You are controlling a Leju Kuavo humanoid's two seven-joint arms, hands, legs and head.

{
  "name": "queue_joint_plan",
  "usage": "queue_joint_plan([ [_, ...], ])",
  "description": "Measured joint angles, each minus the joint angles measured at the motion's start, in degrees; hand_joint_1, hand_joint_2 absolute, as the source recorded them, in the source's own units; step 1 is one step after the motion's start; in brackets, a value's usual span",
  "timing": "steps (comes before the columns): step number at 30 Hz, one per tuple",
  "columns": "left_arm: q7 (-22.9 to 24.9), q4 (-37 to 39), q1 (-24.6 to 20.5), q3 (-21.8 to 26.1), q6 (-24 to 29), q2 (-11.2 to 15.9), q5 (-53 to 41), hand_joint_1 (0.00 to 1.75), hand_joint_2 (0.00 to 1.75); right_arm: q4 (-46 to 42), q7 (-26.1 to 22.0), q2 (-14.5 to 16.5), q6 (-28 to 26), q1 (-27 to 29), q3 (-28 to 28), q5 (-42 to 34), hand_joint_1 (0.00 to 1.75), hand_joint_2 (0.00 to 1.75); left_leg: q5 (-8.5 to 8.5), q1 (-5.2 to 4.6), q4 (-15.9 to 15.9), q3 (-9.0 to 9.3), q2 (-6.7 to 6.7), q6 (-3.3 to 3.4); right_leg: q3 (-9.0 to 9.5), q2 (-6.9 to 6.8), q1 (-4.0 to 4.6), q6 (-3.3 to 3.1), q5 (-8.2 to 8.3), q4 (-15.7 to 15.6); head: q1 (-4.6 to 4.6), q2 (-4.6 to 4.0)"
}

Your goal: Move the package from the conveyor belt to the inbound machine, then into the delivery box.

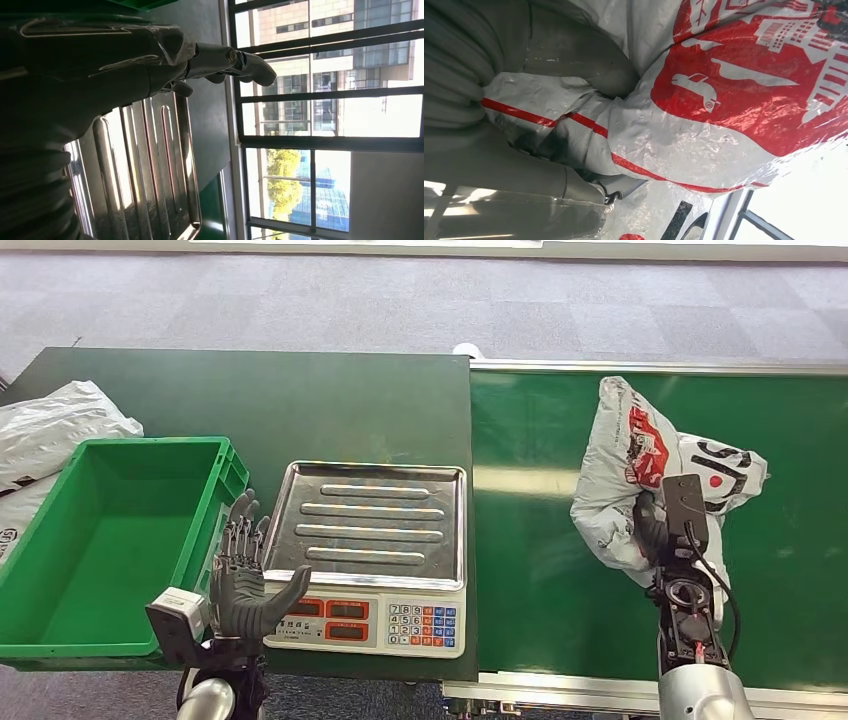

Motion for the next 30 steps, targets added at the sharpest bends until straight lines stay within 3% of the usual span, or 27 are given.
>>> queue_joint_plan([
  [4, -1.01, 0.13, -0.12, -0.44, -0.11, 0.07, -0.22, 0.00, 1.75, -4.03, -5.62, 0.59, -1.46, 1.73, -0.03, -5.39, 1.75, 1.75, 0.00, 0.00, 0.00, 0.00, -0.01, 0.00, -0.01, -0.02, 0.00, 0.00, 0.00, 0.00, -0.01, 0.00],
  [7, -2.59, 0.95, -0.77, -1.23, 0.47, 0.24, 0.39, 0.00, 1.75, -11.46, -9.11, 1.43, -8.21, 4.76, 0.84, -10.31, 1.75, 1.75, 0.00, 0.00, 0.00, -0.03, -0.02, 0.00, -0.02, -0.03, 0.00, 0.00, -0.01, 0.00, 0.00, 0.00],
  [11, -4.20, 2.00, -1.73, -2.24, 1.54, 0.63, 1.51, 0.00, 1.75, -22.29, -12.95, 2.31, -16.12, 9.16, 4.10, -11.40, 1.75, 1.75, -0.02, 0.00, -0.02, -0.04, 0.14, 0.01, -0.05, 0.06, 0.00, 0.00, -0.01, 0.00, -0.01, 0.00],
  [14, -4.87, 2.28, -2.04, -2.72, 1.90, 0.92, 1.93, 0.00, 1.75, -29.02, -14.59, 2.78, -15.43, 11.89, 8.28, -10.54, 1.75, 1.75, -0.02, 0.01, -0.02, -0.03, 0.14, 0.01, -0.05, 0.07, 0.01, 0.00, -0.01, 0.00, 0.00, 0.00],
  [19, -5.23, 2.87, -3.23, -3.25, 1.45, 1.11, 2.57, 0.00, 1.75, -38.97, -14.81, 3.57, -14.85, 15.53, 18.65, -2.20, 1.75, 1.75, 0.01, 0.02, -0.03, -0.01, 0.13, -0.02, -0.04, 0.05, 0.02, 0.00, -0.01, 0.00, -0.01, 0.00],
  [25, -5.24, 3.91, -4.82, -3.57, 1.17, 1.11, 3.09, 0.00, 1.75, -42.60, -11.99, 4.30, -25.52, 16.41, 29.64, 16.49, 1.75, 1.75, 0.02, 0.02, -0.03, -0.02, 0.14, -0.03, -0.03, 0.05, 0.02, 0.00, -0.01, 0.01, 0.01, 0.00],
  [30, -5.24, 4.27, -5.06, -3.53, 1.06, 1.11, 3.45, 0.00, 1.75, -41.95, -11.28, 4.51, -27.71, 16.22, 33.70, 18.62, 1.75, 1.75, 0.01, 0.01, -0.03, -0.02, 0.13, -0.03, -0.03, 0.04, 0.01, 0.00, -0.01, 0.01, 0.01, 0.00],
])
